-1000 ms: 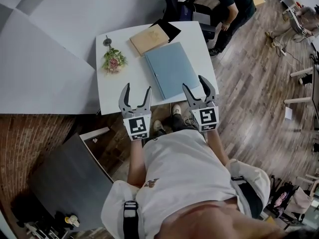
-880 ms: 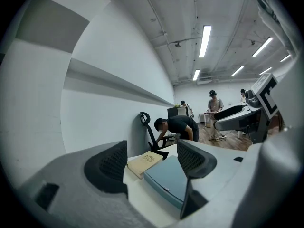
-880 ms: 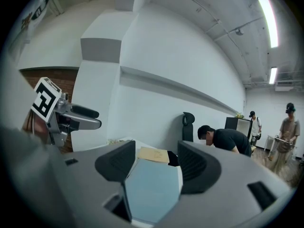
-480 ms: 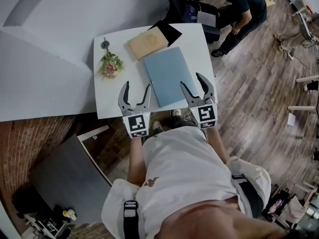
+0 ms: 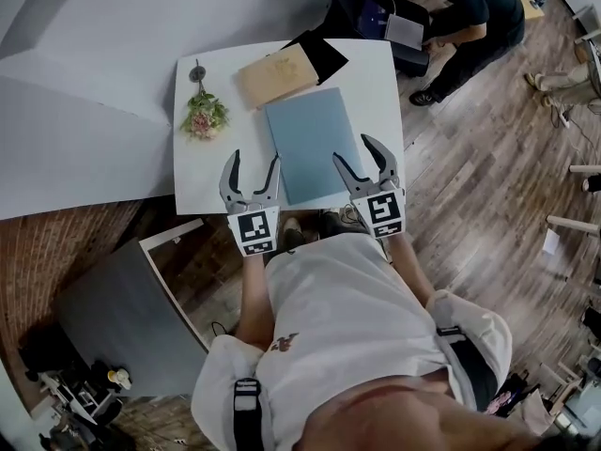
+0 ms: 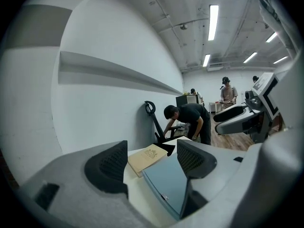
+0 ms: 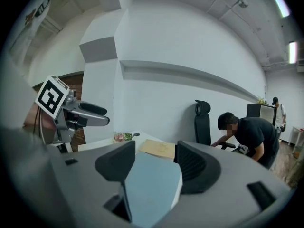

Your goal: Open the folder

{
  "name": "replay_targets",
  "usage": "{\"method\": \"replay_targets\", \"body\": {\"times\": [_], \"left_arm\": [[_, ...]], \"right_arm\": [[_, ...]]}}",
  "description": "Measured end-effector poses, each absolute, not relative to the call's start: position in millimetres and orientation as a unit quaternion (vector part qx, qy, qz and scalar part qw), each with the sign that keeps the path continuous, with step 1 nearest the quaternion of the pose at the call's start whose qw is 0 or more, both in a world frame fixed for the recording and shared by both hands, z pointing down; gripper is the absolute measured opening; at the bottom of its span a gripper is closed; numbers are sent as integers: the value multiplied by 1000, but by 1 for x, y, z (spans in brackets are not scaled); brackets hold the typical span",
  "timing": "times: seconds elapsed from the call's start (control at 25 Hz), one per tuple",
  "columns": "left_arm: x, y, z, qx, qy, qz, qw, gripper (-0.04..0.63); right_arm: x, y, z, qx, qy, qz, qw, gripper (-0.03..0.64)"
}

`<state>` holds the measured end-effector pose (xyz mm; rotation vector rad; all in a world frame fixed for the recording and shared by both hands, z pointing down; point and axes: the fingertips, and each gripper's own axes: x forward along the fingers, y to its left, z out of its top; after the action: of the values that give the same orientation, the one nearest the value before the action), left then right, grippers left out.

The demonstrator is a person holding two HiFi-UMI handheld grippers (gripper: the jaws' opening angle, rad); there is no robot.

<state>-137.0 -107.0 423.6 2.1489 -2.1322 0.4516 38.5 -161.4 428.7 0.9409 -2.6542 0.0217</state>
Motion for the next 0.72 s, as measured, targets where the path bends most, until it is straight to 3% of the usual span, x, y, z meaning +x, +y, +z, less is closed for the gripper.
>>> {"method": "replay_targets", "body": {"times": [0.72], "left_arm": [[-118,-91,528,691,-681,187,156,322]], "right_arm": [[30,-142,524,205,-938,27,277,265]]}}
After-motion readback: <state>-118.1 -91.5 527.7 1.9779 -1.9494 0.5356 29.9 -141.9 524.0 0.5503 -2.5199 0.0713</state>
